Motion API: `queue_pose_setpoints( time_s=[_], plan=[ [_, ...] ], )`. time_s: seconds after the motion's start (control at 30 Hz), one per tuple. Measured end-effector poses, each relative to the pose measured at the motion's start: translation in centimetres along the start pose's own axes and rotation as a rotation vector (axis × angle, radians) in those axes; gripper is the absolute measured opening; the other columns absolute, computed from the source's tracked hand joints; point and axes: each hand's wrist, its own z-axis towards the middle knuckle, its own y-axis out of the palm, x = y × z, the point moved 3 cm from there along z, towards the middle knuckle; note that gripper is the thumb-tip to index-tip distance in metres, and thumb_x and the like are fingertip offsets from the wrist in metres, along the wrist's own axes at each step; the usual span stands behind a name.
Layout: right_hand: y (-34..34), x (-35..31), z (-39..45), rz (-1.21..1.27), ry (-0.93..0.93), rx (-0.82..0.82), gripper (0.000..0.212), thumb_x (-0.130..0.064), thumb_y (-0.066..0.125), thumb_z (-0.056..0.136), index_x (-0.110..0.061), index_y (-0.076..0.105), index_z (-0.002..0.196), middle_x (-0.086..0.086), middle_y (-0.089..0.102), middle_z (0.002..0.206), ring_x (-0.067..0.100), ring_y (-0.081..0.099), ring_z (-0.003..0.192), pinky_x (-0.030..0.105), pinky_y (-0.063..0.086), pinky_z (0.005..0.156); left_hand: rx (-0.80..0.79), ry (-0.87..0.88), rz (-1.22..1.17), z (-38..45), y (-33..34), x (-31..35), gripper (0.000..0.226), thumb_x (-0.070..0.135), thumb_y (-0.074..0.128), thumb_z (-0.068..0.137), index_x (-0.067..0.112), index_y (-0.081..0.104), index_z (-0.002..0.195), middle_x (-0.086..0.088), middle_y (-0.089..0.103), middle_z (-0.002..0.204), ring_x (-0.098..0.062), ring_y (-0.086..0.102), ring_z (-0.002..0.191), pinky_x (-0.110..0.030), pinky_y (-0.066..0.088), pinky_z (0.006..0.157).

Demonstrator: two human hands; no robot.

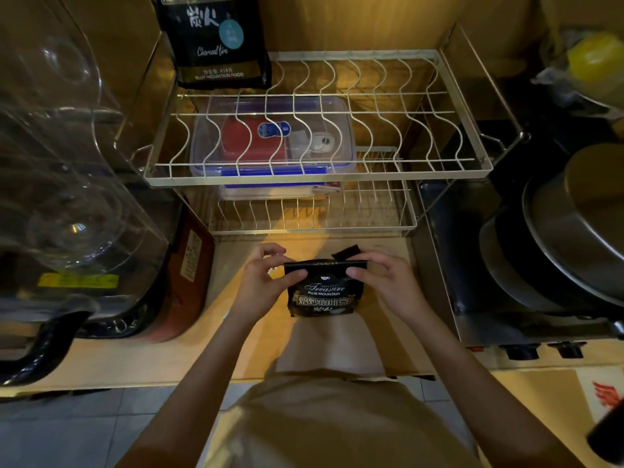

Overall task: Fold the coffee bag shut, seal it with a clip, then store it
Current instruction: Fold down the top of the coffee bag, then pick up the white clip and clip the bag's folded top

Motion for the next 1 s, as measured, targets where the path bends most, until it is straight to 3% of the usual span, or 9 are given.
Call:
queue_pose_setpoints(
  time_s=[0.07, 0.17, 0.27, 0.4, 0.5, 0.6, 0.77, 0.9, 1.0],
  plan=[
    [0.1, 0.0, 0.3, -0.025, 0.007, 0.010, 0.015, -0.011, 0.072, 0.074, -0.017, 0.071, 0.088, -0.003, 0.055, 0.117, 0.012, 0.039, 0.119, 0.015, 0.030, 0.091, -0.029, -0.052, -0.082, 0.2, 0.0, -0.1, 0.015, 0.009, 0.071, 0.073, 0.023, 0.069, 0.069, 0.015, 0.060, 0.093, 0.000, 0.055, 0.095, -0.023, 0.044, 0.086],
    [0.2, -0.5, 0.5, 0.135, 0.005, -0.024, 0.014, -0.004, 0.069, 0.075, -0.017, 0.070, 0.078, -0.003, 0.060, 0.113, 0.010, 0.048, 0.117, 0.014, 0.037, 0.094, -0.052, -0.070, -0.172, 0.3, 0.0, 0.5, 0.003, 0.004, 0.067, 0.075, 0.002, 0.068, 0.072, 0.013, 0.066, 0.056, 0.004, 0.059, 0.062, -0.014, 0.047, 0.065],
    [0.6, -0.3, 0.7, 0.259, 0.033, -0.065, 0.018, 0.001, 0.065, 0.078, -0.016, 0.069, 0.080, 0.000, 0.067, 0.093, -0.005, 0.063, 0.088, 0.007, 0.050, 0.074, -0.060, -0.044, -0.184, 0.5, -0.3, 0.6, 0.014, -0.001, 0.065, 0.076, -0.015, 0.062, 0.079, 0.015, 0.066, 0.048, 0.004, 0.060, 0.053, -0.007, 0.046, 0.052],
    [1.9, 1.1, 0.9, 0.234, 0.096, -0.081, 0.013, -0.001, 0.063, 0.080, -0.013, 0.066, 0.077, -0.008, 0.069, 0.063, -0.004, 0.063, 0.061, 0.010, 0.048, 0.056, -0.048, -0.148, -0.283, 0.2, -0.9, -1.2, 0.017, 0.000, 0.063, 0.078, 0.004, 0.065, 0.095, 0.004, 0.068, 0.070, 0.003, 0.065, 0.070, -0.008, 0.050, 0.063],
    [2.1, 1.4, 1.2, 0.241, 0.113, -0.063, 0.013, -0.002, 0.063, 0.080, -0.014, 0.065, 0.077, -0.015, 0.071, 0.060, -0.004, 0.063, 0.060, 0.008, 0.048, 0.055, 0.158, -0.270, -0.269, -0.8, -2.2, -4.7, 0.014, 0.005, 0.060, 0.081, 0.018, 0.064, 0.080, 0.000, 0.064, 0.091, -0.014, 0.058, 0.093, -0.022, 0.045, 0.077],
    [2.1, 1.4, 1.5, 0.262, 0.124, -0.057, 0.015, -0.001, 0.062, 0.081, -0.015, 0.066, 0.077, -0.014, 0.071, 0.060, -0.004, 0.064, 0.061, 0.008, 0.049, 0.056, 0.291, -0.302, 0.189, -2.4, -3.7, -8.3, 0.009, 0.014, 0.062, 0.077, 0.010, 0.067, 0.084, -0.015, 0.065, 0.103, -0.030, 0.056, 0.100, -0.035, 0.042, 0.082],
    [2.2, 1.6, 1.4, 0.279, 0.134, -0.051, 0.016, 0.000, 0.060, 0.081, -0.014, 0.067, 0.083, -0.017, 0.073, 0.064, -0.004, 0.065, 0.065, 0.007, 0.049, 0.058, 0.122, -0.252, 0.610, -4.0, -3.0, -12.4, 0.031, 0.006, 0.074, 0.068, 0.007, 0.068, 0.099, -0.026, 0.059, 0.111, -0.045, 0.052, 0.106, -0.049, 0.046, 0.088],
    [2.2, 1.5, 1.4, 0.275, 0.152, -0.047, 0.018, 0.000, 0.060, 0.082, -0.016, 0.067, 0.080, -0.017, 0.073, 0.064, -0.005, 0.065, 0.065, 0.007, 0.049, 0.058, 0.192, -0.244, 0.562, -3.6, -2.6, -12.9, 0.025, -0.001, 0.067, 0.073, -0.001, 0.066, 0.098, -0.027, 0.061, 0.108, -0.044, 0.055, 0.102, -0.047, 0.046, 0.086],
    [2.2, 1.4, 1.5, 0.265, 0.151, -0.054, 0.015, 0.000, 0.060, 0.082, -0.012, 0.068, 0.083, -0.012, 0.073, 0.065, -0.004, 0.065, 0.066, 0.008, 0.050, 0.059, 0.306, -0.312, 0.186, -3.2, -3.3, -11.4, 0.018, 0.010, 0.060, 0.082, 0.000, 0.062, 0.096, -0.020, 0.061, 0.096, -0.033, 0.057, 0.092, -0.037, 0.042, 0.077]
  ],
)
